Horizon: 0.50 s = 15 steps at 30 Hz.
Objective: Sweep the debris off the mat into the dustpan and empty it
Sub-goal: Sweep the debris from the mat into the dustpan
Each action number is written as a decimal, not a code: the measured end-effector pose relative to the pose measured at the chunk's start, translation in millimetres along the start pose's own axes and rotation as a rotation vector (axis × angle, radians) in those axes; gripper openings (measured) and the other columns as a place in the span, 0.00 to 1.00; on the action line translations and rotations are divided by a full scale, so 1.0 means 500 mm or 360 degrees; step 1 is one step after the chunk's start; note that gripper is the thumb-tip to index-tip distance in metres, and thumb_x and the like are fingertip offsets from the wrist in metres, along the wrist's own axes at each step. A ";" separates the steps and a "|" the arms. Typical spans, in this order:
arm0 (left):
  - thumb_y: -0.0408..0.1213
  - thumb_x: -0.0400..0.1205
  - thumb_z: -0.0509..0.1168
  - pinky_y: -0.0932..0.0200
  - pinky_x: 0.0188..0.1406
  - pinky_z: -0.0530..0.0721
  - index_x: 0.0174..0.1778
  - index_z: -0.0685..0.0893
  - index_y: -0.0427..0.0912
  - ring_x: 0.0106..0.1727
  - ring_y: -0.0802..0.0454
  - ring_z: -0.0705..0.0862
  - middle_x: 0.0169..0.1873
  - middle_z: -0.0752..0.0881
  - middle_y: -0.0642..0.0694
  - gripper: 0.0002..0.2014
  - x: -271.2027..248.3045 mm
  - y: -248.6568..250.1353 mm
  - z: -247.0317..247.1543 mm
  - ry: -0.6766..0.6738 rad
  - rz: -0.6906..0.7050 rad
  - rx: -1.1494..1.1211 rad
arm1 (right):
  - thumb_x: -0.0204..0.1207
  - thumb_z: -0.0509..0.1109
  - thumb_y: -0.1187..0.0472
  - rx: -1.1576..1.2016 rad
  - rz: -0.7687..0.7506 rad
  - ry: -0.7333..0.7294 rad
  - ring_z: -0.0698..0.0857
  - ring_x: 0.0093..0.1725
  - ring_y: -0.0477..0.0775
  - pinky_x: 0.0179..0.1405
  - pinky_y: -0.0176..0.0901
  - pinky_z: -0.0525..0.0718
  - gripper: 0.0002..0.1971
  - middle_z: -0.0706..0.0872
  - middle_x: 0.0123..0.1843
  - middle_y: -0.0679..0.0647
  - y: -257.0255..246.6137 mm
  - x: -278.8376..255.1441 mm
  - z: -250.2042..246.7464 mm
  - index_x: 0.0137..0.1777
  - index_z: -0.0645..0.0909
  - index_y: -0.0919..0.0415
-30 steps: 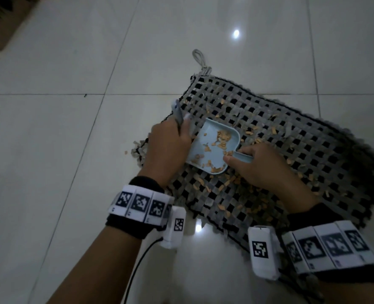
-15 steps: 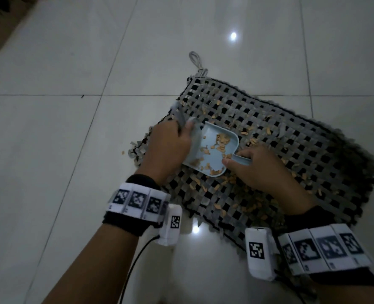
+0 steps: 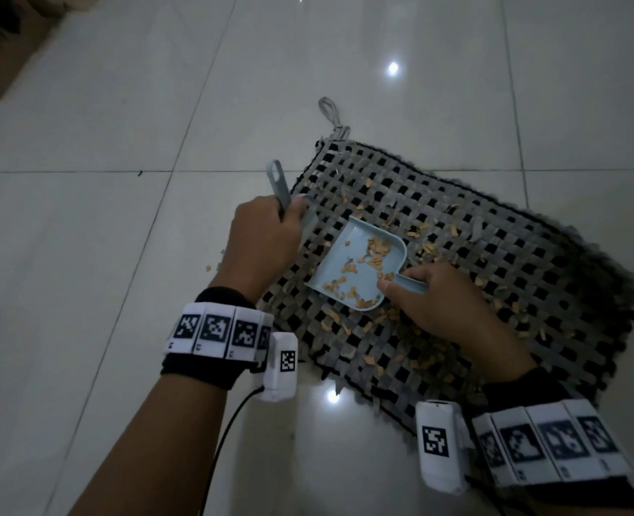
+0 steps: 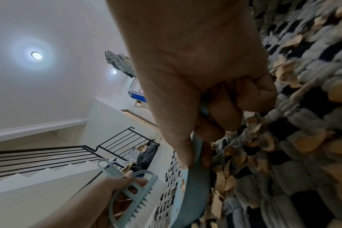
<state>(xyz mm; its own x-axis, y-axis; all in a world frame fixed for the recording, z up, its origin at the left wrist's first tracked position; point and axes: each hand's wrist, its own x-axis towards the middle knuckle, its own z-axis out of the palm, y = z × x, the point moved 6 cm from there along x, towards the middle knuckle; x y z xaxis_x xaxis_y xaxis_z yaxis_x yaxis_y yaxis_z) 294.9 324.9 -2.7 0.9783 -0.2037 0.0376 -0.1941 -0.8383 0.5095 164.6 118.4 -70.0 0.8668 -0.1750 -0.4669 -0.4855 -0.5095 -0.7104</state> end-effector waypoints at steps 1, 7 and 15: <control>0.51 0.89 0.58 0.62 0.20 0.68 0.44 0.91 0.35 0.24 0.49 0.79 0.25 0.83 0.41 0.25 0.001 -0.005 -0.001 -0.0014 -0.0022 0.0040 | 0.77 0.73 0.39 0.0004 0.0005 -0.0002 0.90 0.39 0.59 0.36 0.53 0.88 0.17 0.91 0.38 0.56 0.000 0.000 0.000 0.44 0.91 0.53; 0.53 0.89 0.58 0.60 0.20 0.67 0.43 0.88 0.32 0.21 0.47 0.71 0.25 0.80 0.37 0.27 -0.032 0.015 0.054 -0.0324 0.0079 0.0021 | 0.77 0.73 0.38 -0.0016 0.0011 -0.0009 0.90 0.38 0.61 0.37 0.57 0.89 0.19 0.91 0.37 0.58 0.000 -0.002 0.002 0.43 0.91 0.55; 0.49 0.90 0.59 0.62 0.20 0.60 0.25 0.74 0.44 0.18 0.57 0.68 0.18 0.72 0.51 0.26 -0.037 0.025 0.017 0.0041 0.0077 0.0045 | 0.76 0.73 0.38 -0.0019 -0.0013 0.0008 0.90 0.42 0.65 0.40 0.61 0.89 0.22 0.92 0.42 0.62 0.004 0.002 0.004 0.45 0.91 0.59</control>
<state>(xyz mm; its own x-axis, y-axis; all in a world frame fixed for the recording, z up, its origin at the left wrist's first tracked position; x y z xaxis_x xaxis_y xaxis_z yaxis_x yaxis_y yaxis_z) 273.5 313.9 -4.3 0.9691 -0.2318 0.0840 -0.2432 -0.8418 0.4818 164.0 118.8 -72.9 0.8714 -0.1753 -0.4583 -0.4770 -0.5211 -0.7078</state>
